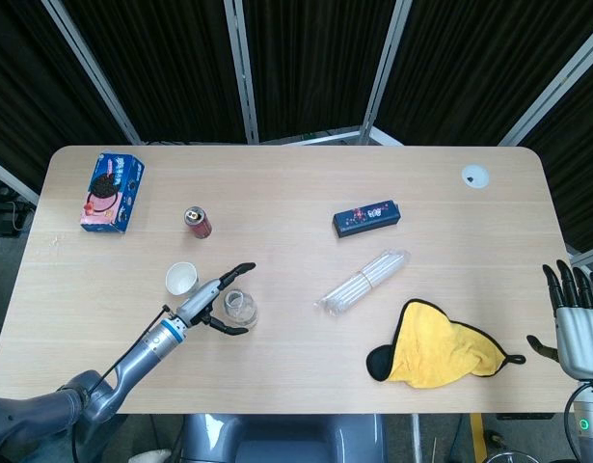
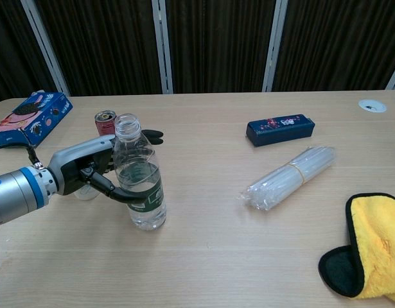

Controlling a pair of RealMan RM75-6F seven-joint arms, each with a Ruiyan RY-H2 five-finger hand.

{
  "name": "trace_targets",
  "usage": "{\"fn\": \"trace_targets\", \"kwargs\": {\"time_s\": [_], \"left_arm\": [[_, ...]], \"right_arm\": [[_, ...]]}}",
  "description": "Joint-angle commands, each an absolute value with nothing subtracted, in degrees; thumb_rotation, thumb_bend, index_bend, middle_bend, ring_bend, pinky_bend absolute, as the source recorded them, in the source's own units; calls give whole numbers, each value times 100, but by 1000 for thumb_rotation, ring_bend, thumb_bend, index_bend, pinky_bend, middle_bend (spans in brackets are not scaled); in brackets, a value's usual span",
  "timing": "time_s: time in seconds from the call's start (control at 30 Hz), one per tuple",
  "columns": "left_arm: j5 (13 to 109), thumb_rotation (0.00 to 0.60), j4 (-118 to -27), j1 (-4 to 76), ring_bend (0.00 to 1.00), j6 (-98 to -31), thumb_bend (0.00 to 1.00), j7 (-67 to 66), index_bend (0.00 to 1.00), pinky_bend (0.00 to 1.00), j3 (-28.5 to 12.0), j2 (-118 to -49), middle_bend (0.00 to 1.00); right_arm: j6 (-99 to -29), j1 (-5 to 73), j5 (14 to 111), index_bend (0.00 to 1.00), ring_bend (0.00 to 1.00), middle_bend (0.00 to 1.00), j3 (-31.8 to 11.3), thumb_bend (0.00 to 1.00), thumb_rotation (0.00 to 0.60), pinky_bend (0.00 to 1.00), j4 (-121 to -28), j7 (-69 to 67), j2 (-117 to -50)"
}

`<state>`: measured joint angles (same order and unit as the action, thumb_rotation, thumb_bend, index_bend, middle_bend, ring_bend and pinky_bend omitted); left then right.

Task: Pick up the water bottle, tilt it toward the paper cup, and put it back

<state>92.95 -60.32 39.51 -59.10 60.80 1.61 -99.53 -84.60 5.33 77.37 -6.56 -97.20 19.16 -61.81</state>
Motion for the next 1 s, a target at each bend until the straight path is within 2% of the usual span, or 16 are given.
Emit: {"fn": "trace_targets", "kwargs": {"time_s": [0.03, 0.3, 0.47, 0.53, 0.67, 0.73, 0.77, 1.0], "left_arm": [[9330, 600, -6257, 3903, 0, -6071, 146, 6059, 0, 0, 182, -9726, 0], [9473, 600, -6902, 3742, 0, -6641, 146, 5824, 0, 0, 201, -8986, 0], [9547, 600, -7176, 3518, 0, -7181, 142, 5061, 0, 0, 161, -8367, 0], [9509, 600, -7206, 3363, 0, -7429, 137, 4489, 0, 0, 118, -8131, 0], [9125, 600, -7433, 2833, 0, -8012, 28, 2729, 0, 0, -45, -7741, 0], [8830, 600, -7768, 2519, 0, -8289, 9, 1770, 0, 0, -114, -7606, 0], [8624, 600, -8056, 2304, 0, -8482, 8, 1099, 0, 0, -149, -7505, 0], [8071, 600, -9172, 1571, 0, -9085, 39, -670, 0, 0, -25, -7168, 0]], "right_arm": [[-8480, 522, 7762, 0, 0, 0, -645, 0, 600, 0, -9736, 1912, -6174], [-8546, 484, 7860, 0, 0, 0, -603, 0, 600, 0, -9799, 1887, -6156], [-8586, 456, 7919, 0, 0, 0, -579, 0, 600, 0, -9848, 1844, -6129], [-8608, 444, 7956, 0, 0, 0, -568, 0, 600, 0, -9869, 1822, -6115], [-8641, 423, 8036, 0, 0, 0, -544, 0, 600, 0, -9911, 1761, -6083], [-8642, 423, 8075, 0, 0, 0, -535, 0, 600, 0, -9923, 1726, -6069], [-8640, 425, 8099, 0, 0, 0, -530, 0, 600, 0, -9924, 1707, -6063], [-8704, 448, 8299, 0, 0, 0, -535, 0, 600, 0, -9892, 1535, -6066]]}}
